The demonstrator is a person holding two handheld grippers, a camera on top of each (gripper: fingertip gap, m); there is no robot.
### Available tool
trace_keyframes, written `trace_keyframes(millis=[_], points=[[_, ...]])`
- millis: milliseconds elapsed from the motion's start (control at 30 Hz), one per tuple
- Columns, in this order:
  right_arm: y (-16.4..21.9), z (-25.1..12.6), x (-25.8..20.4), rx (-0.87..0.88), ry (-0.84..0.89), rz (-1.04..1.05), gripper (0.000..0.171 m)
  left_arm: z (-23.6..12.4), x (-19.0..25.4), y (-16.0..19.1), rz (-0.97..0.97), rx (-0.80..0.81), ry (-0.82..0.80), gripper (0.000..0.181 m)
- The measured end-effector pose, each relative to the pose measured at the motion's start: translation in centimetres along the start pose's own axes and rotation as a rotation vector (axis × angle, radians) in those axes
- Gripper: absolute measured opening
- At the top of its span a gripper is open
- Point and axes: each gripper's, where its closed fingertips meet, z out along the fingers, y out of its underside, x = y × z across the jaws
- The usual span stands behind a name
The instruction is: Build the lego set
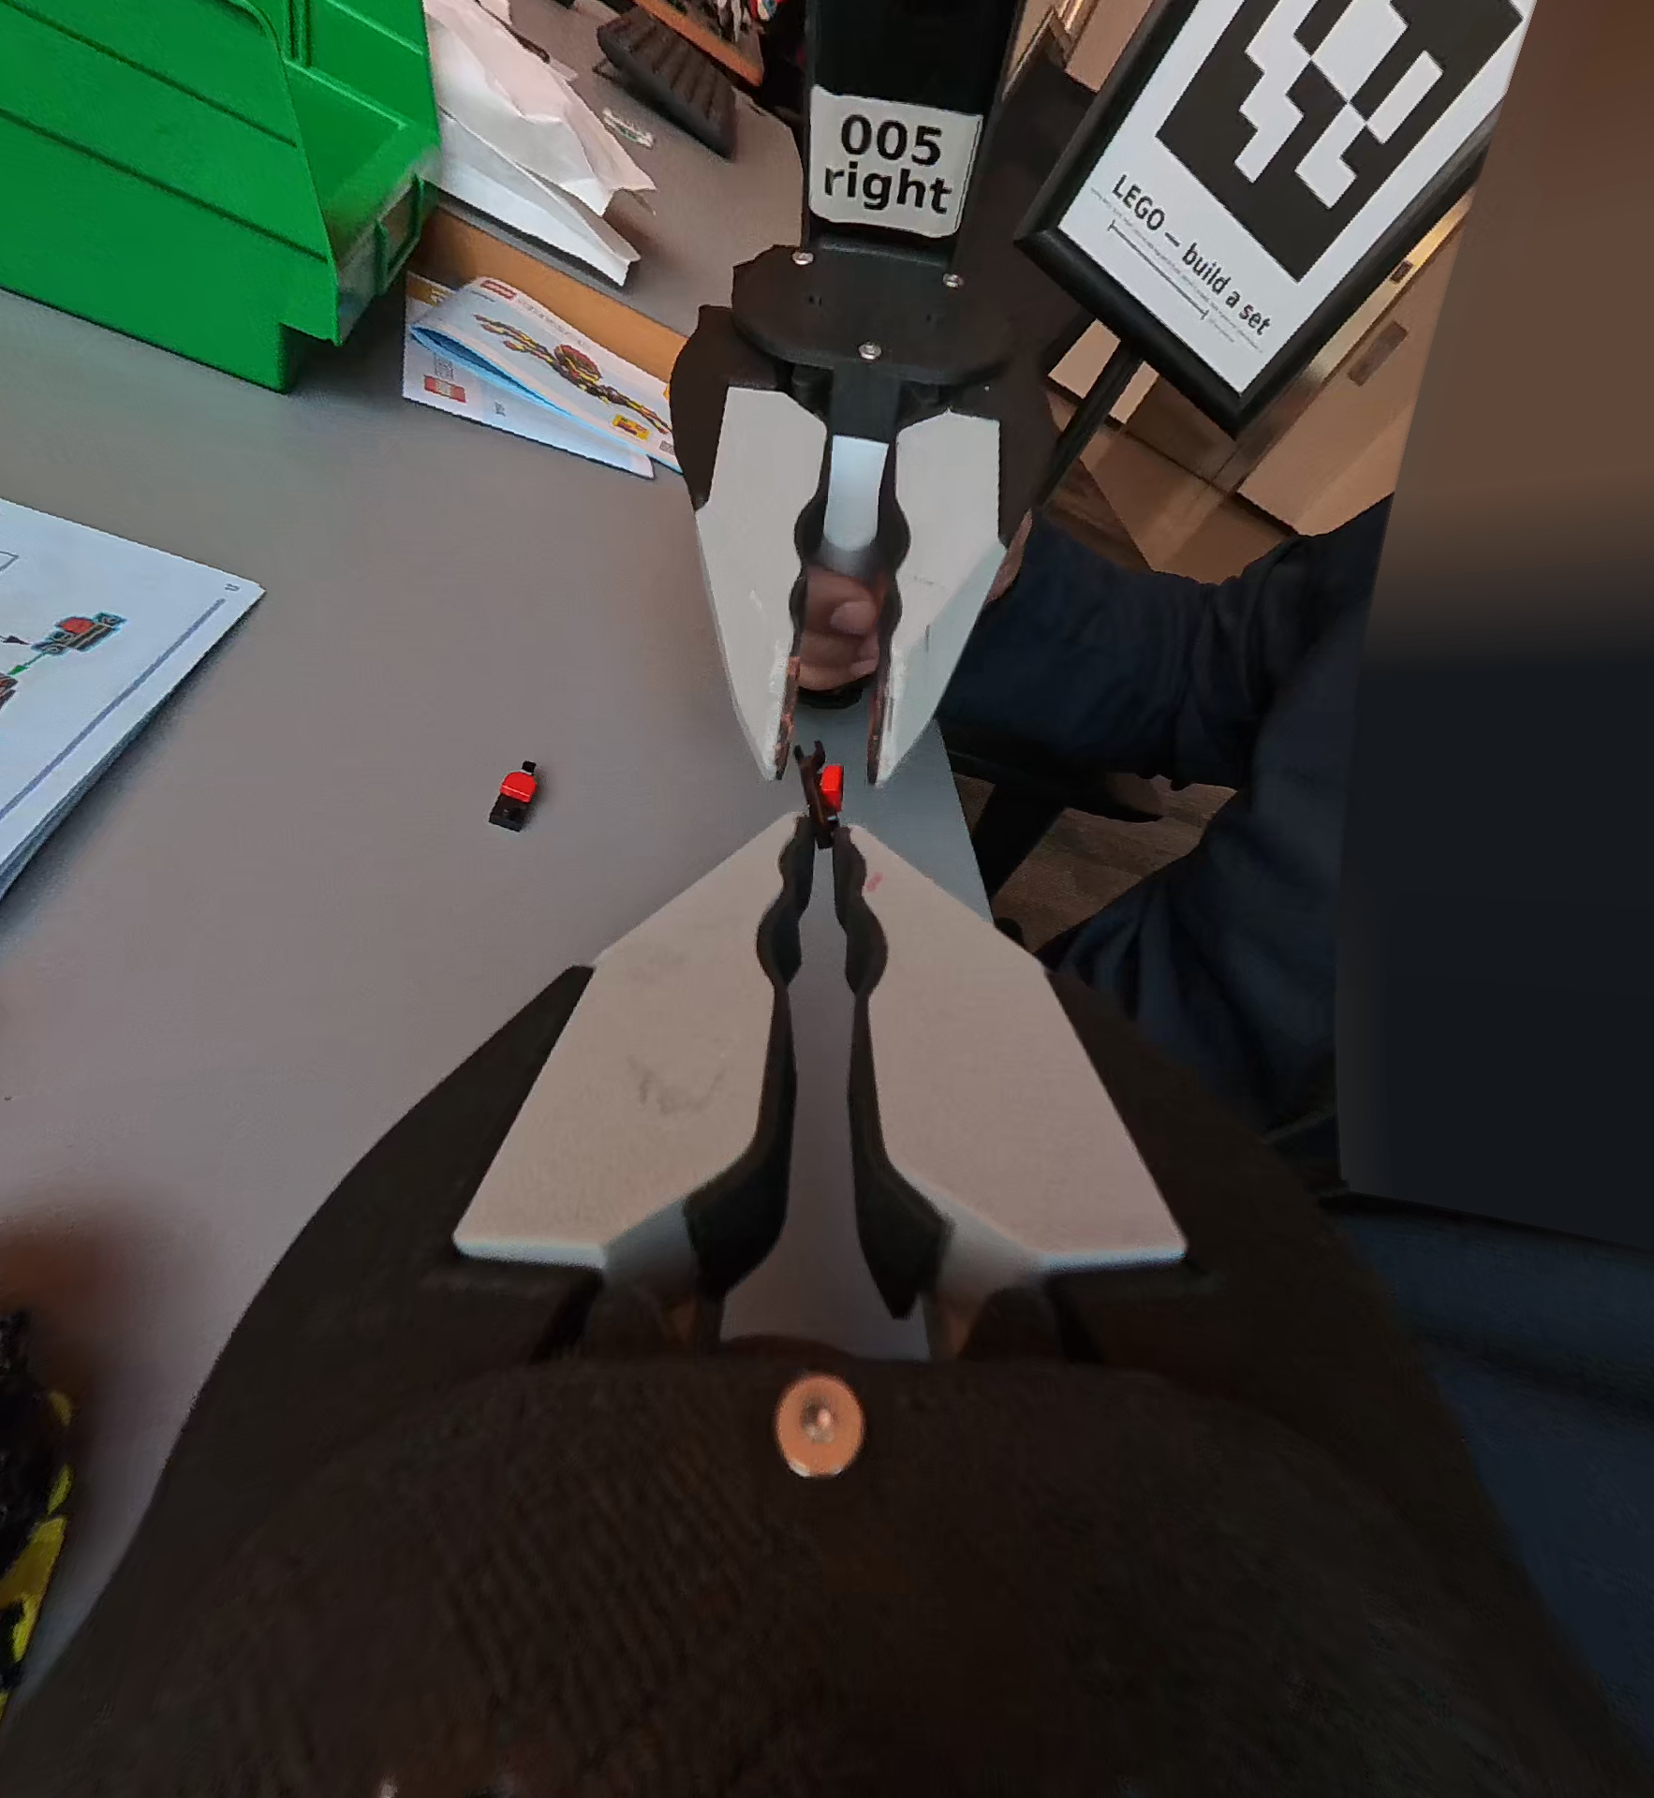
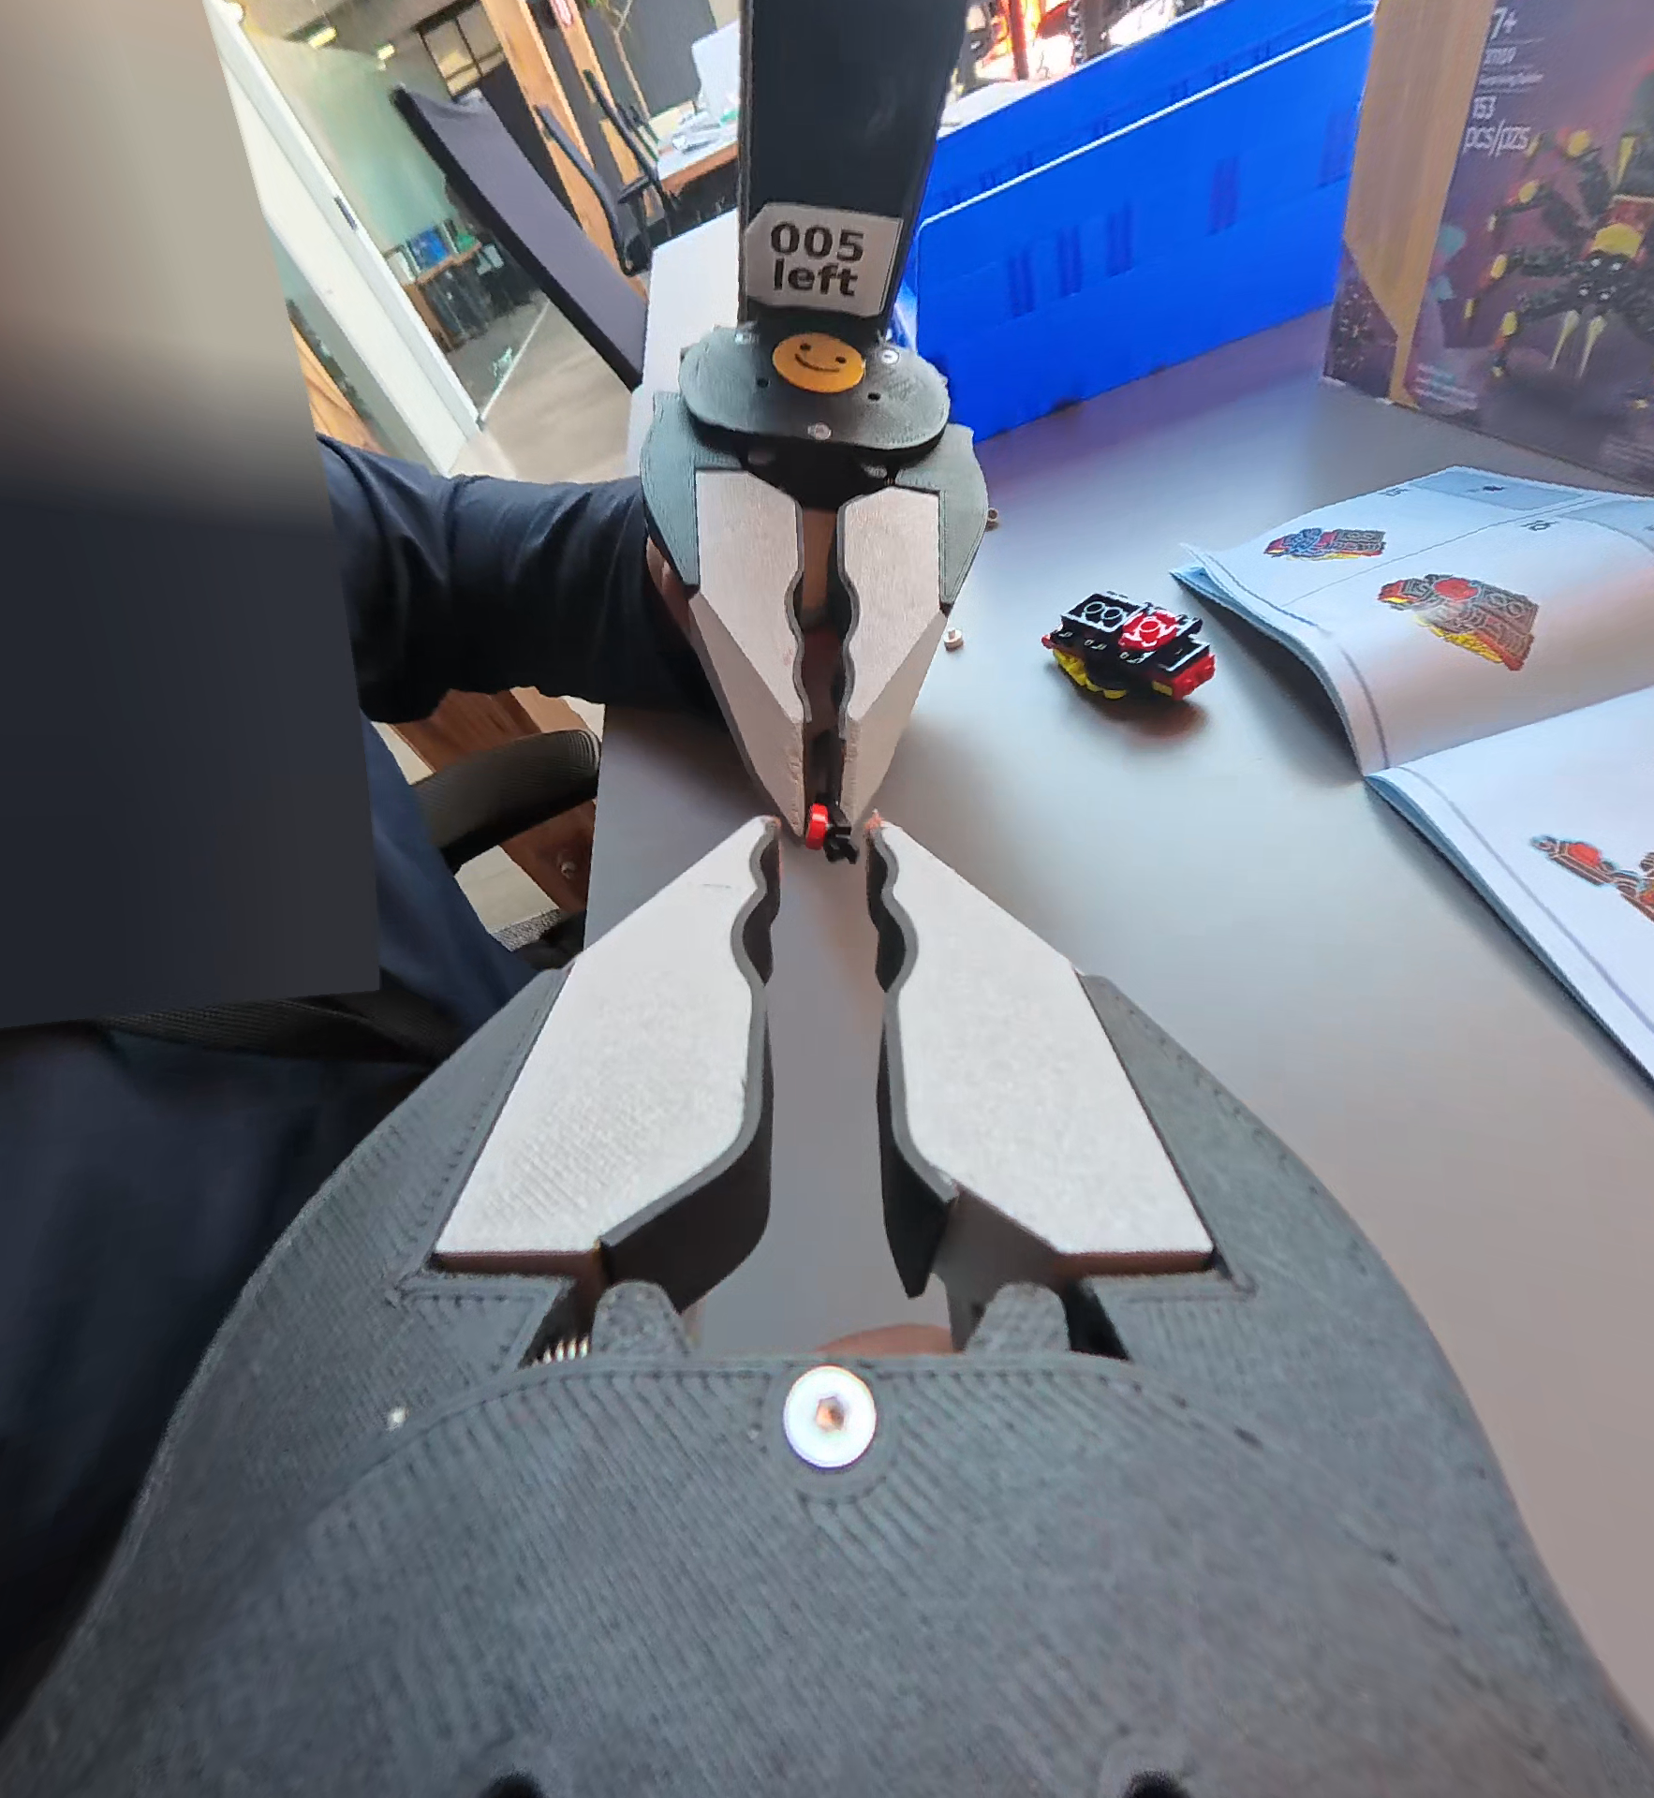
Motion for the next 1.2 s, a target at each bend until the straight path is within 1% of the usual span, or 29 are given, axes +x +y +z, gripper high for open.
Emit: trace_keyframes(millis=[133,300,667,900,1100,1200], points=[[0.0,-0.2,0.3,0.001,0.02,-0.007,0.006,0.1,-0.1,0.1,0.014,-0.004,-0.016,0.002],[0.1,-0.2,0.4,-0.01,0.029,-0.013,0.009,0.1,-0.1,0.0,0.023,-0.002,-0.029,0.001],[0.3,-0.2,0.2,-0.017,0.01,-0.024,0.006,0.2,0.0,0.1,0.062,-0.015,-0.052,0.001],[1.0,0.1,-0.4,-0.058,-0.002,-0.09,0.005,0.3,0.4,0.8,0.039,-0.053,-0.012,0.001],[2.2,0.5,-1.0,-0.142,-0.023,-0.126,0.004,0.4,0.7,2.0,0.034,-0.126,0.02,0.001],[2.6,0.7,-1.2,-0.157,-0.028,-0.11,0.002,0.4,0.7,2.4,0.038,-0.158,0.022,0.001]])
